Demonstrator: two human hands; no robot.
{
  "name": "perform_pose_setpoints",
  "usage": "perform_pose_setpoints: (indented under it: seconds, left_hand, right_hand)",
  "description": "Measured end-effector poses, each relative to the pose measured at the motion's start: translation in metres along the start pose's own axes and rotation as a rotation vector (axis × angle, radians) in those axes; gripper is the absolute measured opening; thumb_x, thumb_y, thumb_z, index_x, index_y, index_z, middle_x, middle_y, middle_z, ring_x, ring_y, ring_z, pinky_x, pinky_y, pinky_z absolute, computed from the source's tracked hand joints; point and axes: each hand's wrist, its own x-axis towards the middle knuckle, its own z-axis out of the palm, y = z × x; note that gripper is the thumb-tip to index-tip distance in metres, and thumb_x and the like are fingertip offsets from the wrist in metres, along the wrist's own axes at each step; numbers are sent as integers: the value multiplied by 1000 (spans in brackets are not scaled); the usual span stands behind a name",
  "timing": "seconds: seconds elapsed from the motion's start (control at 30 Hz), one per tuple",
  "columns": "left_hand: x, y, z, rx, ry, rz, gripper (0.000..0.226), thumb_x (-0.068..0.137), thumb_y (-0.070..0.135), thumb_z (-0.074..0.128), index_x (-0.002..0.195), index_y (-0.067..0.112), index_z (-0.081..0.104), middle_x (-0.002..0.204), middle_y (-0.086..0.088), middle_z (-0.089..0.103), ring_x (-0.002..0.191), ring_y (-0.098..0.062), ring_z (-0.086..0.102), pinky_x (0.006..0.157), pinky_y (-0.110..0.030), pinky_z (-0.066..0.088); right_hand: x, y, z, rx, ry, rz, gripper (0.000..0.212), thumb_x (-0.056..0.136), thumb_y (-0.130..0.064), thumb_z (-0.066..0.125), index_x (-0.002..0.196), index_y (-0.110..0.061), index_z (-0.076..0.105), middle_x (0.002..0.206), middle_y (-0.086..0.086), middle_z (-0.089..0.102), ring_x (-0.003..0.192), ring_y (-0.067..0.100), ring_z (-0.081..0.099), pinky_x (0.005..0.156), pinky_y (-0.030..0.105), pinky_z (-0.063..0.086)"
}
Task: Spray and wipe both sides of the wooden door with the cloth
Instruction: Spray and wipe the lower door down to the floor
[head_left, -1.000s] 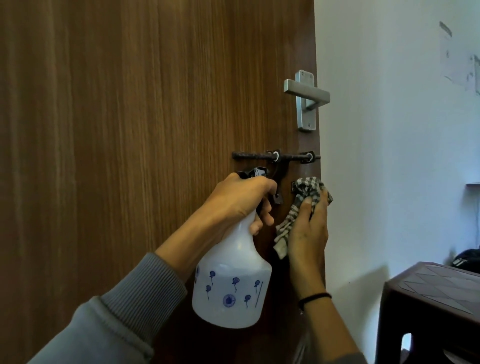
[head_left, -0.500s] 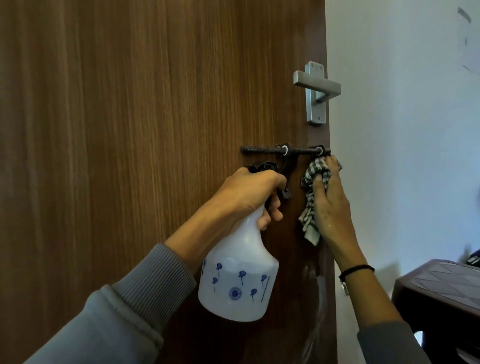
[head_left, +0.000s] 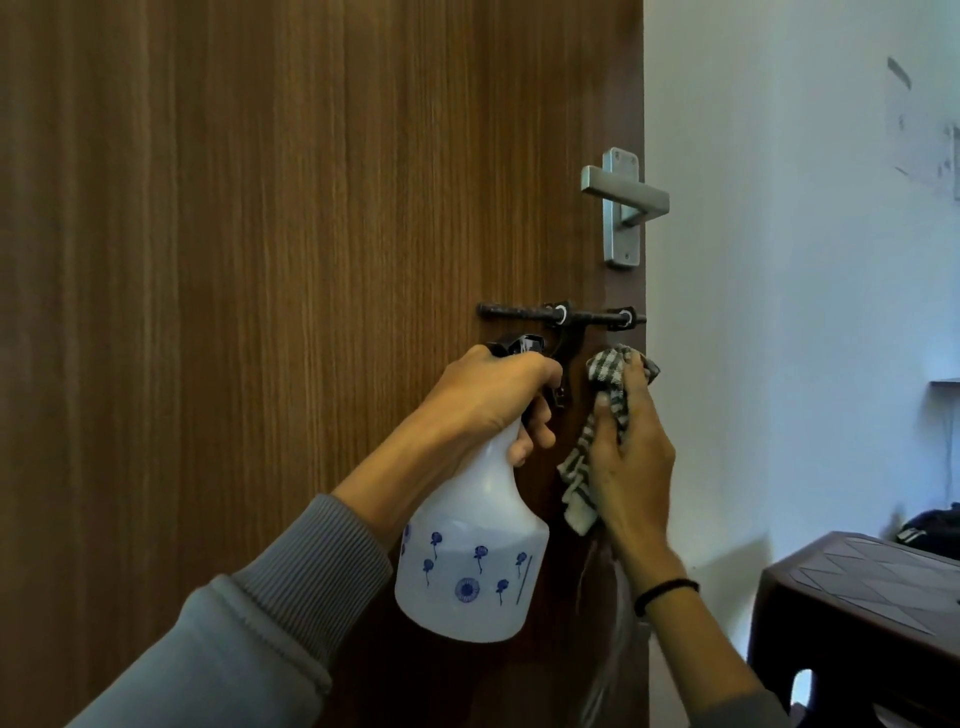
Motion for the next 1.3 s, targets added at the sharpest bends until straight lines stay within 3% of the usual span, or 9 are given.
perform_pose_setpoints:
  seconds: [0.13, 0.3, 0.5, 0.67, 0.77, 0.87, 0.97, 1.07, 1.3]
  left_hand:
    - [0, -1, -2, -5, -17, 6, 34, 96, 24, 58, 68, 5, 60, 69, -20, 68, 34, -17, 45, 45, -27, 43]
    - [1, -2, -3, -37, -15, 35, 31, 96, 23, 59, 72, 4, 62, 69, -20, 68, 34, -18, 45, 44, -28, 43]
    - [2, -3, -3, -26, -24, 36, 32, 96, 24, 58, 72, 4, 62, 68, -19, 68, 33, -16, 45, 43, -28, 42]
    - [1, -3, -2, -8, -22, 40, 34, 98, 24, 57, 69, 6, 60, 69, -18, 68, 33, -15, 46, 44, -27, 44]
    - [0, -3, -1, 5, -16, 41, 33, 98, 24, 56, 70, 6, 59, 70, -16, 68, 33, -14, 46, 45, -27, 44]
    - [-1, -3, 0, -1, -12, 33, 34, 98, 24, 56, 69, 6, 60, 70, -18, 68, 32, -15, 46, 45, -26, 44]
    - [-1, -2, 0, 9, -6, 31, 35, 98, 24, 56, 69, 5, 60, 71, -20, 69, 33, -16, 46, 45, -27, 44]
    - [-2, -1, 0, -4, -16, 30, 33, 98, 22, 56, 71, 5, 59, 71, -20, 68, 31, -15, 45, 43, -27, 44]
    - [0, -1, -1, 9, -32, 43, 33, 99, 22, 55, 71, 5, 59, 69, -18, 68, 31, -14, 45, 42, -25, 44]
  right_hand:
    - [25, -1, -33, 19, -21, 40, 50, 106, -20, 47, 152, -36, 38, 139, -3, 54, 100, 4, 58, 78, 0, 44]
    - [10, -5, -9, 40, 57, 23, 55, 105, -9, 45, 152, -36, 40, 149, 2, 51, 121, 17, 59, 101, 37, 54]
    - [15, 0, -7, -110, 24, -223, 51, 98, -1, 56, 146, -19, 51, 153, 1, 48, 141, 15, 44, 116, 20, 35]
    - [25, -3, -29, 71, 288, 59, 36, 99, -6, 55, 130, -24, 63, 115, -4, 66, 88, -14, 60, 72, -1, 44]
    - [30, 1, -42, 107, 390, 104, 30, 102, -19, 57, 131, -24, 63, 120, -9, 64, 97, 0, 59, 75, -5, 39]
    - [26, 12, -41, 49, 279, 115, 37, 103, -17, 54, 139, -26, 59, 131, -4, 63, 105, 5, 58, 82, 1, 45]
    - [15, 22, -21, -7, 76, 87, 48, 106, -21, 48, 151, -36, 43, 149, 1, 53, 115, 15, 62, 97, 33, 56]
    - [8, 19, -6, 34, -20, 3, 51, 107, -25, 42, 151, -47, 30, 163, -4, 34, 145, 21, 40, 115, 47, 42]
    - [22, 24, -15, 57, -148, -50, 55, 108, -15, 41, 157, -38, 28, 165, -14, 23, 150, 6, 23, 121, 30, 28]
